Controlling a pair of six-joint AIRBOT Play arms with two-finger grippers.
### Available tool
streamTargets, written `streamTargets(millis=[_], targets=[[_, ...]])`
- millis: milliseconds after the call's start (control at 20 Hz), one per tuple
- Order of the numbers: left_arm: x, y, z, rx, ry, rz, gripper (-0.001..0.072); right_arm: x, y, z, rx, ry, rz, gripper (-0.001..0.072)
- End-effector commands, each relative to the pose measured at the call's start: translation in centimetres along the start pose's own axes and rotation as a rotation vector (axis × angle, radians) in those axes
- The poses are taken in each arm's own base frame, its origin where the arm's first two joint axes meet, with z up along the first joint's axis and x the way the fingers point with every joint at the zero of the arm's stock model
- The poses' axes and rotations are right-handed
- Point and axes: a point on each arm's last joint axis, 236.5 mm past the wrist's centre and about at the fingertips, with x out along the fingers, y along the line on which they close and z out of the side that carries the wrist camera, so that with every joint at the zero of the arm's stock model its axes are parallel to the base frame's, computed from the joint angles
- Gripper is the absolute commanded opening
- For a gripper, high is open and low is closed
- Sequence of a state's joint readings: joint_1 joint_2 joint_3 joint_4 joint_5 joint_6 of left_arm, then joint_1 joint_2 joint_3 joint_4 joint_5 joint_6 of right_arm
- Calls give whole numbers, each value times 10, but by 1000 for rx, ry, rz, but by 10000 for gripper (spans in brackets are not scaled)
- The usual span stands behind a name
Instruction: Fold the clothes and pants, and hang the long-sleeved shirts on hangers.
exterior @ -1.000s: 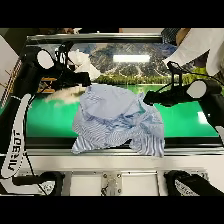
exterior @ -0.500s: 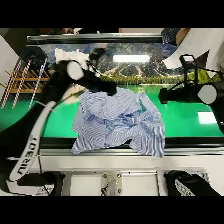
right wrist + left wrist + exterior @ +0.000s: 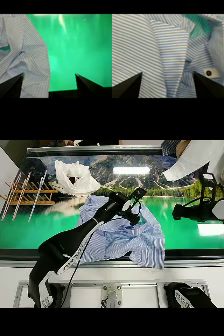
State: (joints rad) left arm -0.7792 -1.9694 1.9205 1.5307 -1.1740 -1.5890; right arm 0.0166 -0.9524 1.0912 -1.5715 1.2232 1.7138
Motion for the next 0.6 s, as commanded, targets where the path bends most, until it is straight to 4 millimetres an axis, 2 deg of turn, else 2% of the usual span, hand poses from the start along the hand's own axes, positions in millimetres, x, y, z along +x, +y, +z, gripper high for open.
streamTargets(millis=[0,100,150,200,250,300,350,550], targets=[[27,32,-5,-27,49,94,671,21,21,-19,49,53,98,705],[32,43,-10,-56,71,100,670,39,34,-26,81,85,148,705],[33,48,-14,-75,80,104,644,49,40,-26,79,96,165,704],[34,52,-16,-95,87,106,371,61,46,-25,71,104,175,704],[33,57,-18,-105,96,107,65,73,52,-23,63,108,180,700],[30,62,-19,-115,101,110,22,87,60,-21,53,111,187,642],[24,67,-19,-126,100,112,22,102,69,-20,40,109,192,599],[-3,74,-8,-139,51,117,22,155,105,-10,11,124,218,599]])
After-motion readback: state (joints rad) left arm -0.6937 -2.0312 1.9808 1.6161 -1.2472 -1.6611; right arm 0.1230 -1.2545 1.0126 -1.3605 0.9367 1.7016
